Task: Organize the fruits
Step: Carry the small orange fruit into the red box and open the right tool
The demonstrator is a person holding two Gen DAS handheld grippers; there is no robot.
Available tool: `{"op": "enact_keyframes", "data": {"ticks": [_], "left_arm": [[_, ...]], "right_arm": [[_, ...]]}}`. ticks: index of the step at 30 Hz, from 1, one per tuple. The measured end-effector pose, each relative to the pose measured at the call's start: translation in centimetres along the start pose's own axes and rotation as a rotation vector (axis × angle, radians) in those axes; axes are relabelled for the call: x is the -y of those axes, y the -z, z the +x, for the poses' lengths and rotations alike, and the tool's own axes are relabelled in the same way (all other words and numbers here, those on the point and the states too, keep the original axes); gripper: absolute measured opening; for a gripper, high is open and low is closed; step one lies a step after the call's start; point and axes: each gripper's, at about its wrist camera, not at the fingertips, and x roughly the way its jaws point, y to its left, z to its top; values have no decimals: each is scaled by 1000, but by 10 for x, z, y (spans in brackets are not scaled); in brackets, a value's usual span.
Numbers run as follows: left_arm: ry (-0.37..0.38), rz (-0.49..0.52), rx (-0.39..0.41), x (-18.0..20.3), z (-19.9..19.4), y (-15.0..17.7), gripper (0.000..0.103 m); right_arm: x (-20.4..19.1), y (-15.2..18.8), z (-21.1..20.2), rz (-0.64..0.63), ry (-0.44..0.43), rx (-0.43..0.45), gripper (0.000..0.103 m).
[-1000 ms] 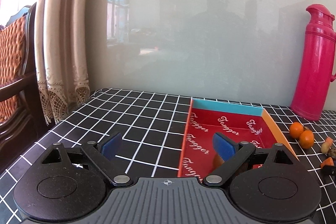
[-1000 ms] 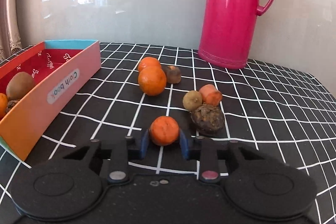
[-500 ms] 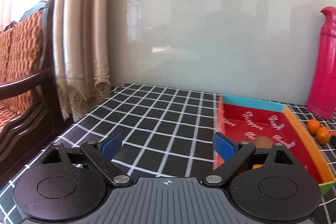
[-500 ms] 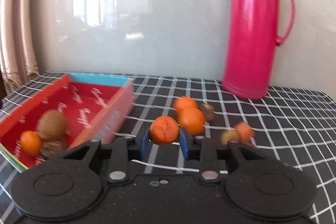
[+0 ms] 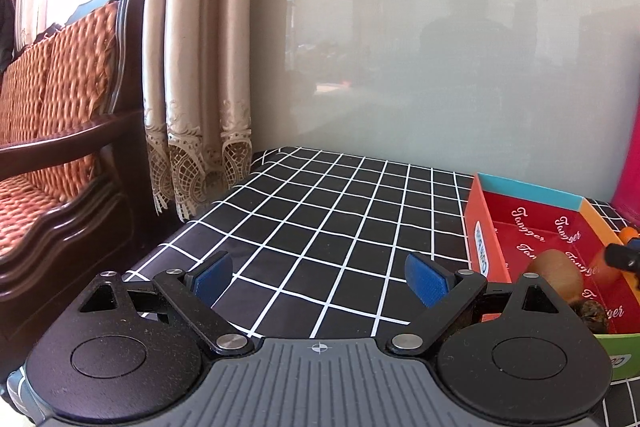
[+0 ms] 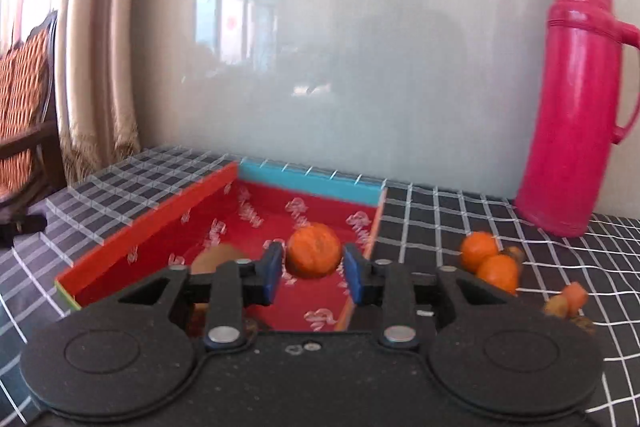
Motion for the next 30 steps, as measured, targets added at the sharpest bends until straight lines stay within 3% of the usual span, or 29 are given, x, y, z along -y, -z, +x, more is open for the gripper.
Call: {"op": "enact_keyframes", "data": {"ticks": [2, 6, 14, 30], "left_arm": [[5, 4, 2, 2, -1, 0, 93], [17, 5, 8, 6, -1, -2, 93], [63, 20, 21, 31, -7, -5, 93], [264, 110, 43, 143, -26, -4, 93]], "right_arm": [[-3, 1, -2, 4, 13, 20, 50], [5, -3, -11, 26, 31, 68, 52], [52, 5, -25, 111, 132, 67, 57], [172, 33, -79, 285, 381, 88, 61]]}}
